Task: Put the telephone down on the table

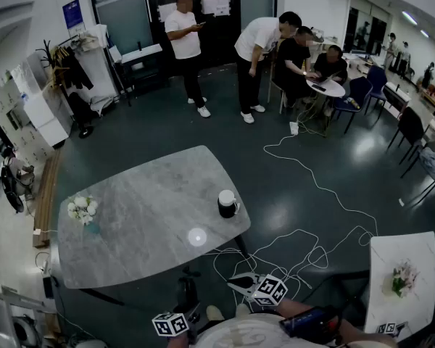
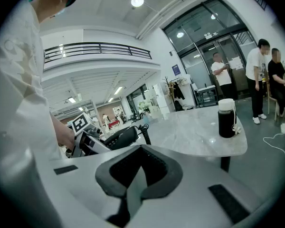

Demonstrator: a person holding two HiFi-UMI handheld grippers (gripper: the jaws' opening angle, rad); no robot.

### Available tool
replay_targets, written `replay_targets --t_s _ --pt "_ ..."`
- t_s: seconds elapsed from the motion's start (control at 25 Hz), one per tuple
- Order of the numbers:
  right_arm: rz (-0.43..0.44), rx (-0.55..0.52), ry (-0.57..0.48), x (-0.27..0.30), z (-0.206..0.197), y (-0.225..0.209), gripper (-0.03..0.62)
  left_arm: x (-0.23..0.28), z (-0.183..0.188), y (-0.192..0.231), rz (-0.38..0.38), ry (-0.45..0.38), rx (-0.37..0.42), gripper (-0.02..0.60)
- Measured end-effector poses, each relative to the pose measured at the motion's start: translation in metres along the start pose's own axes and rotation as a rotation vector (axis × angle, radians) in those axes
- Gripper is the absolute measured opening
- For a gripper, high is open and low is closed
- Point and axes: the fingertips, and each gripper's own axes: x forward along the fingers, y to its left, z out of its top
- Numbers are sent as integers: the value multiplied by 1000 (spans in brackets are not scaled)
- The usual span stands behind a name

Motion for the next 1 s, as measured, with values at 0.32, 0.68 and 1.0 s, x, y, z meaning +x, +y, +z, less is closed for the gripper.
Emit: replay_targets --t_s 0.32,0.68,1.0 --pt "6 -12 -33 -20 2 -10 15 17 1 -21 24 -29 9 276" --pt "43 -22 -45 -12 10 -18 15 13 12 -18 63 -77 -13 276" --pt "50 -12 -13 3 5 -25 15 6 16 -2 95 -105 -52 276"
